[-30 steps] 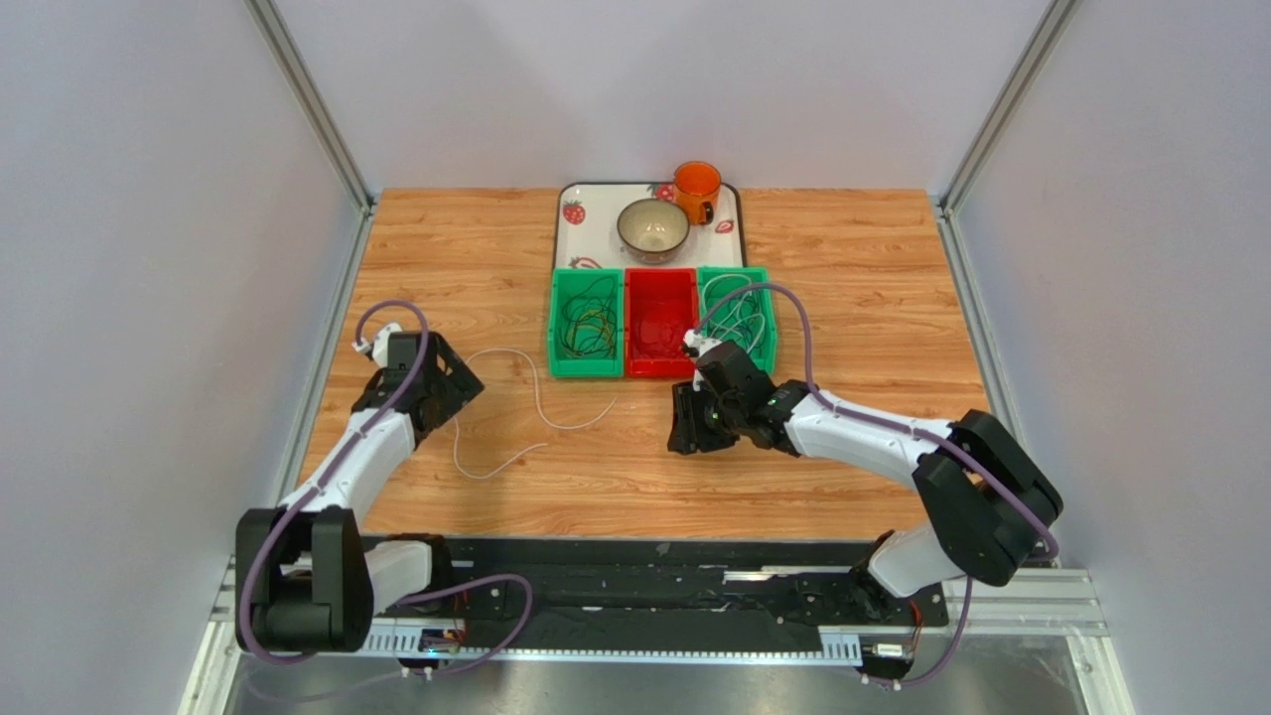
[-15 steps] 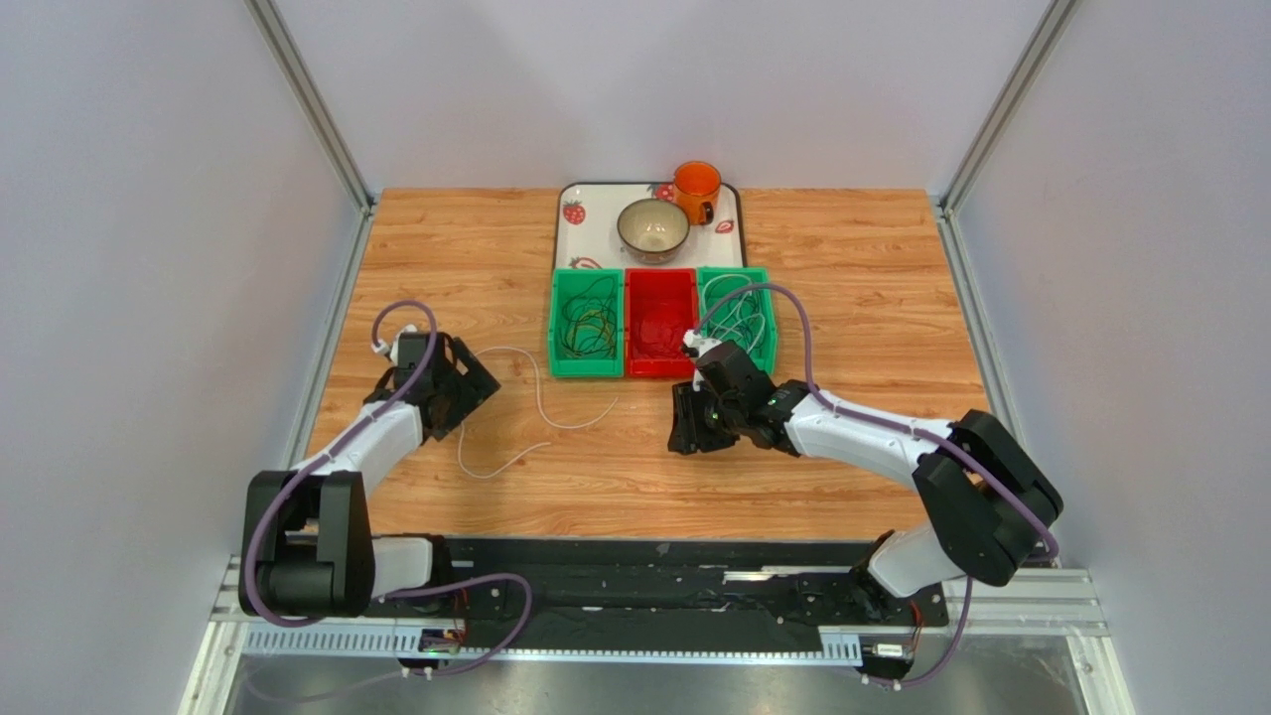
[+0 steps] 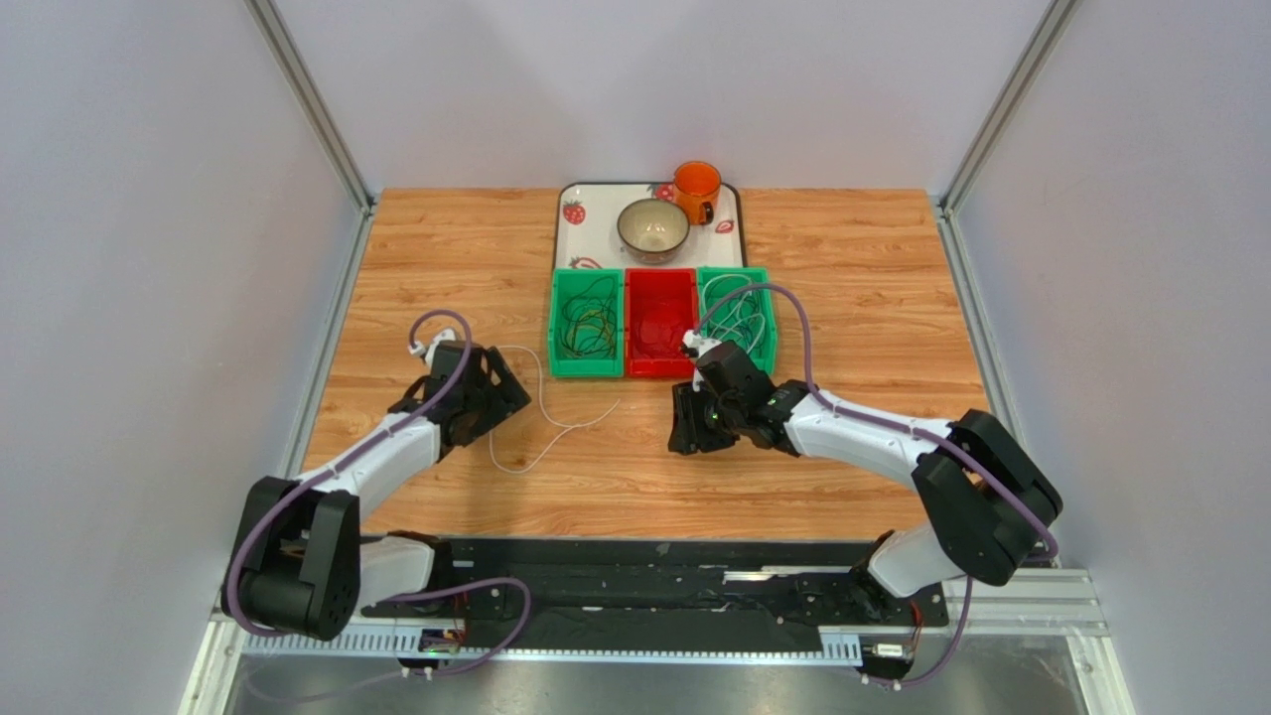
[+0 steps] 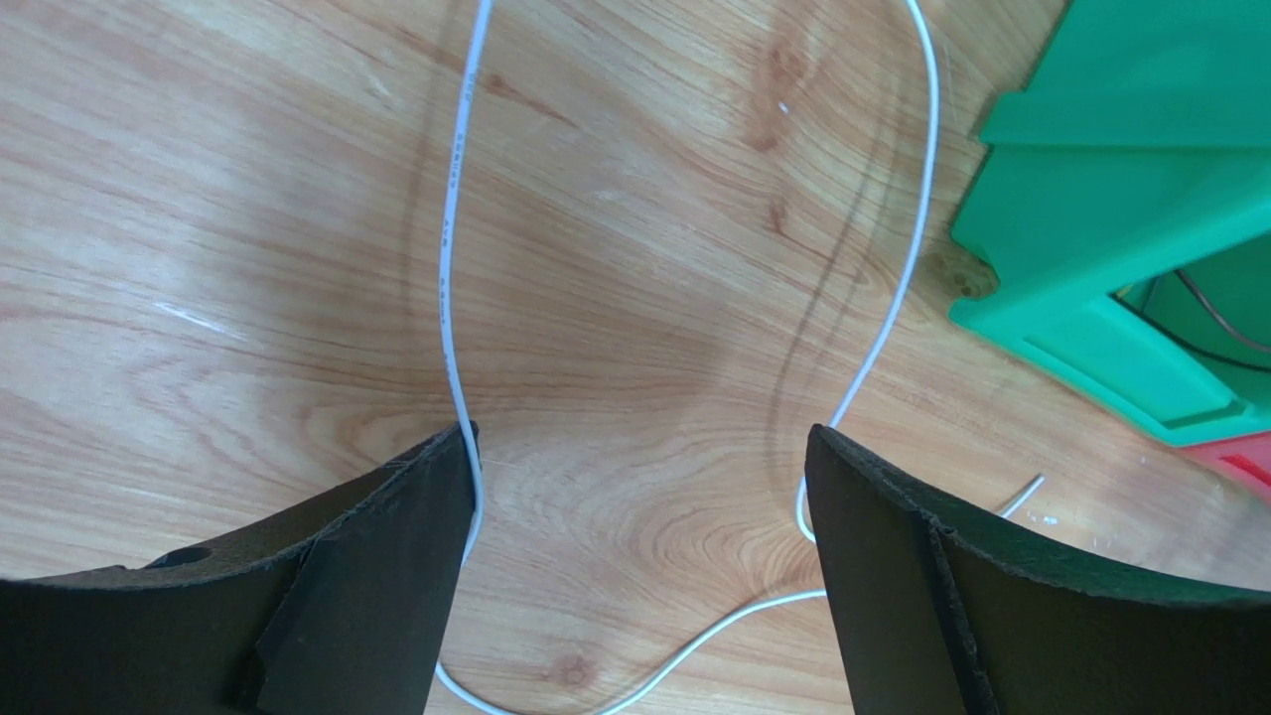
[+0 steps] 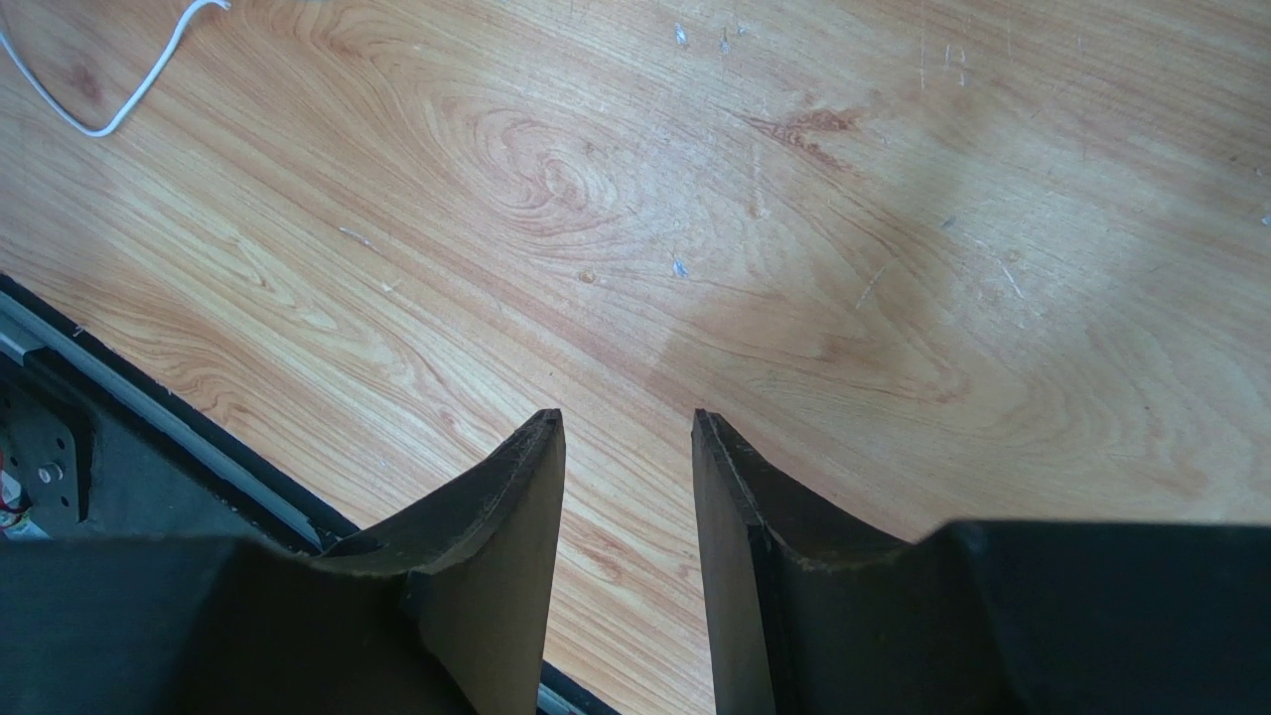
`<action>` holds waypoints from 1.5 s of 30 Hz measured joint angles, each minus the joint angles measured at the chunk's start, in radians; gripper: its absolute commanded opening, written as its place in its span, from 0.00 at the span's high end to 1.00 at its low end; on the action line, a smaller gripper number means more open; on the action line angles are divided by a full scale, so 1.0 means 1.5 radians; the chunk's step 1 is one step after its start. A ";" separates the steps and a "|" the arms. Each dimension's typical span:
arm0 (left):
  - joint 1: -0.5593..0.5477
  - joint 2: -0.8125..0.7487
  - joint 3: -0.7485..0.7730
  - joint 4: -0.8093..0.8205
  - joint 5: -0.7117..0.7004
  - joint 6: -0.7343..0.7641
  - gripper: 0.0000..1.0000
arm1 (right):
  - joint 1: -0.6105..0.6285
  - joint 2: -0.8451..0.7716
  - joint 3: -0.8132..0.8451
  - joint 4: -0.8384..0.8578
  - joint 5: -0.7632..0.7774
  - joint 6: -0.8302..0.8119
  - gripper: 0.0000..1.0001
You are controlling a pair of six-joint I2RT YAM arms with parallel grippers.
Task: Untangle the cables
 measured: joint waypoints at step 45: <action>-0.193 0.286 0.304 -0.225 -0.188 0.061 0.54 | 0.000 0.011 0.004 -0.001 -0.001 -0.001 0.60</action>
